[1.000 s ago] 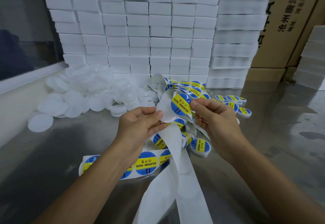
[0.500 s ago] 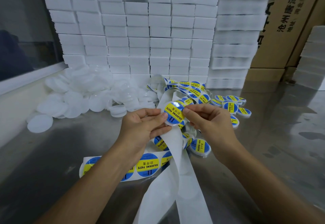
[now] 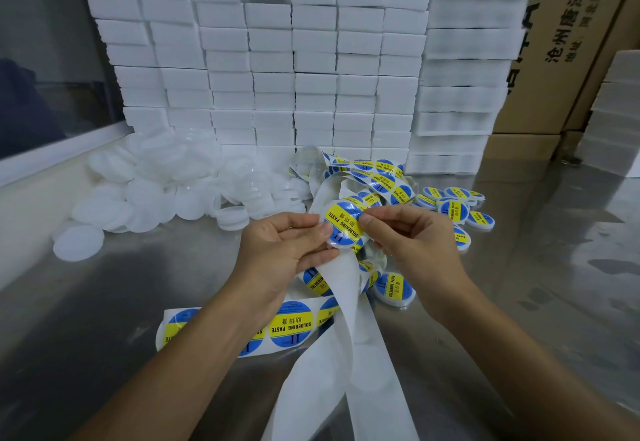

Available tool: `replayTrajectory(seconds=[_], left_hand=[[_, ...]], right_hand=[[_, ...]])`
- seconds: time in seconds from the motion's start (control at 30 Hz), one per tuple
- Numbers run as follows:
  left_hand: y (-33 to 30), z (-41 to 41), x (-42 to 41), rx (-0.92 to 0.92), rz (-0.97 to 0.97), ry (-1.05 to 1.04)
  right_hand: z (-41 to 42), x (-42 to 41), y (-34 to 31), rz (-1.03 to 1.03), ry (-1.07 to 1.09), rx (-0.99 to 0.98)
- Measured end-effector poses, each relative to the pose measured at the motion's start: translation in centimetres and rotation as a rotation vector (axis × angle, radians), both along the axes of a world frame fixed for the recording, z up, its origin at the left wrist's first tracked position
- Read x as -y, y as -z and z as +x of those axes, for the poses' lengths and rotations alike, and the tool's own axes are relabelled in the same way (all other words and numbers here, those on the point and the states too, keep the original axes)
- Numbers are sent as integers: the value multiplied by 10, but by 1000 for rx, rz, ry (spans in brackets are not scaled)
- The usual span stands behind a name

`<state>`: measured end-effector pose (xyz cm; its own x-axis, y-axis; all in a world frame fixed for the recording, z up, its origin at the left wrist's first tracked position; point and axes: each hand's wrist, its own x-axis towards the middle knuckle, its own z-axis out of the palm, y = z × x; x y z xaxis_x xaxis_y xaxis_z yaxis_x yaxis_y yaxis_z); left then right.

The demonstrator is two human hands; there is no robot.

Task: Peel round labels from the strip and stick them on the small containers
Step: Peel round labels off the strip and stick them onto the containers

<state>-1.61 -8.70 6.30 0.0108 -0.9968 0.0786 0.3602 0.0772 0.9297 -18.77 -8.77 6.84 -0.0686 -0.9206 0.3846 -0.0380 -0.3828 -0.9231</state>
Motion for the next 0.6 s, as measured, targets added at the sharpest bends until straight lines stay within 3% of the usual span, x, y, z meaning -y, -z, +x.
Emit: replayTrajectory(seconds=[0.23, 0.6], left_hand=[[-1, 0, -1, 51, -12, -14], [2, -6, -8, 176, -167, -70]], right_hand=[[0, 3, 3, -40, 16, -26], [4, 3, 11, -261, 266, -305]])
